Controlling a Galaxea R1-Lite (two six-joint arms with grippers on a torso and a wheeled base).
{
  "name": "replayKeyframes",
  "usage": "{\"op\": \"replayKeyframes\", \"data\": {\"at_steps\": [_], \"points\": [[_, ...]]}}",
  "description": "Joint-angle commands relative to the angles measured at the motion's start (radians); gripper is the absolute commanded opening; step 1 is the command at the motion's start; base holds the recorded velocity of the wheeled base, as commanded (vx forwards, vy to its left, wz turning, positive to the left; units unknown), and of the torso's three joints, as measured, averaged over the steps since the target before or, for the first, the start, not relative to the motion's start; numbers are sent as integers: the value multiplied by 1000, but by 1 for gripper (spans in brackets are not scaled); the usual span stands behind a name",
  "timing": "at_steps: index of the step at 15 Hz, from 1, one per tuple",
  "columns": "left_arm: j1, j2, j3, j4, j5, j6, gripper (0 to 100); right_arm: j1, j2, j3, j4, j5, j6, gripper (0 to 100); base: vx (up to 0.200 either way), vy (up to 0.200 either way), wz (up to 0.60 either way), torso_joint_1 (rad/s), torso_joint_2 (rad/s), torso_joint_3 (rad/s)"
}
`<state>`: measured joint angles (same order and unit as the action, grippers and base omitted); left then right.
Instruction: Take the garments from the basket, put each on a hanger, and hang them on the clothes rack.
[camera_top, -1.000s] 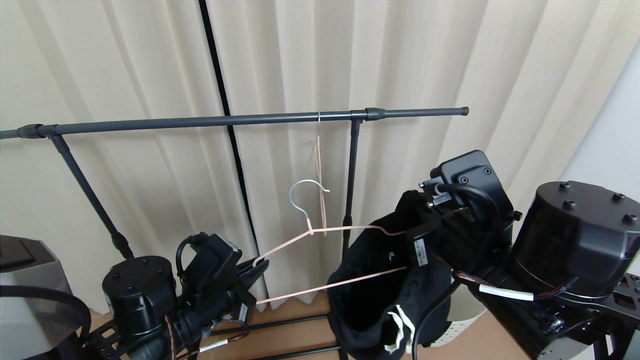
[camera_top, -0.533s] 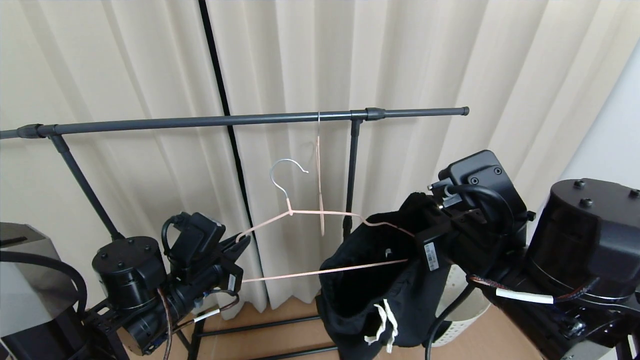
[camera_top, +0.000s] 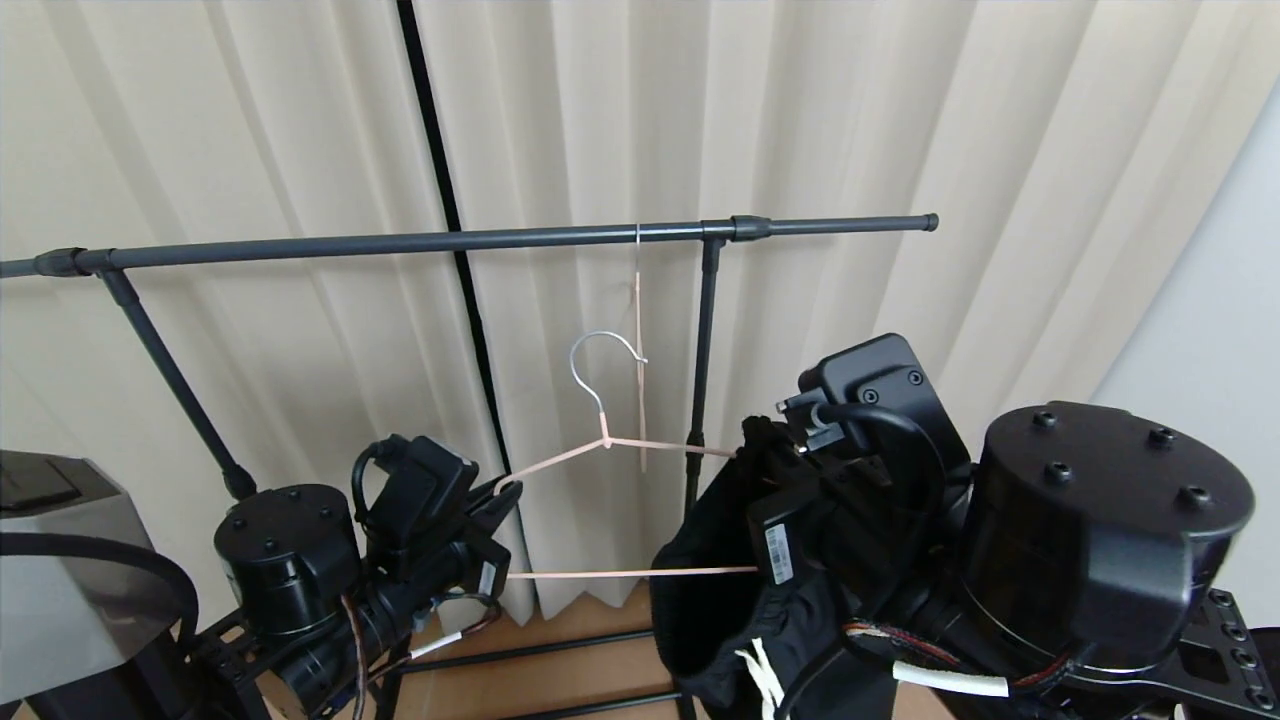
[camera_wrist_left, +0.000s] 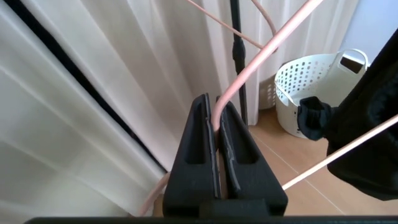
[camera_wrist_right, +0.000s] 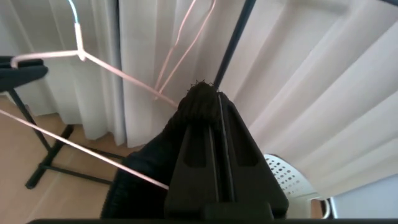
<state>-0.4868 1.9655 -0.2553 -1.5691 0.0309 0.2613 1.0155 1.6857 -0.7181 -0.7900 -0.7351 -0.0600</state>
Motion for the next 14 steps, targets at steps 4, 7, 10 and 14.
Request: {"op": "replayKeyframes", "data": {"at_steps": [4, 7, 10, 14], "points": [[-53, 1, 25, -2, -2, 3, 0, 8, 38, -55, -2, 0, 58, 0, 0, 0, 0, 0, 0, 0], [-88, 1, 39, -2, -2, 0, 0, 12, 34, -78, -6, 0, 95, 0, 0, 0, 0, 0, 0, 0], [-110, 3, 48, -2, 0, 0, 0, 23, 28, -107, -9, 2, 154, 0, 0, 0, 0, 0, 0, 0], [-115, -2, 44, -2, 1, -4, 0, 28, 38, -103, -2, 2, 184, 0, 0, 0, 0, 0, 0, 0]]}}
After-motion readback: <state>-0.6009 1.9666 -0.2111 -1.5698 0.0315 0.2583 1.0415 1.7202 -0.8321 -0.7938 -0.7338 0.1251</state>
